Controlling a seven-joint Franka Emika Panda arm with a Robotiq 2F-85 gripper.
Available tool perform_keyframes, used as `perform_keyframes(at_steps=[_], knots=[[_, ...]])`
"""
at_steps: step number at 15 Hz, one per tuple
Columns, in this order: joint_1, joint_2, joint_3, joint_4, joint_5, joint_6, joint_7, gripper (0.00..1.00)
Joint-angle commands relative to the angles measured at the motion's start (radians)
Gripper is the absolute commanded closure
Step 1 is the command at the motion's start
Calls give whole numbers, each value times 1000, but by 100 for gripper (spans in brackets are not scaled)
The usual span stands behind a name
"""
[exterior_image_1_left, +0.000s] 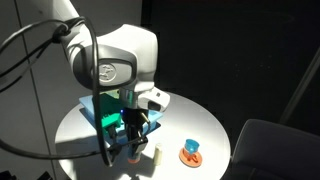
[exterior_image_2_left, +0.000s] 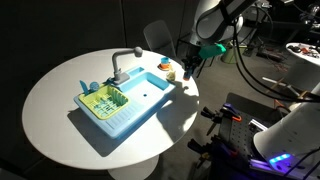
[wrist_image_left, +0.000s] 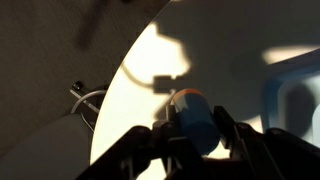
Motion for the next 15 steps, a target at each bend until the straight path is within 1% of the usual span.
perform_keyframes(at_steps=[1,8,15], knots=[[-2,80,2,61,33,12,-38,84],[-10,180,23,113,68,75,-95,84],[-20,228,60,116,124,122,-133,84]])
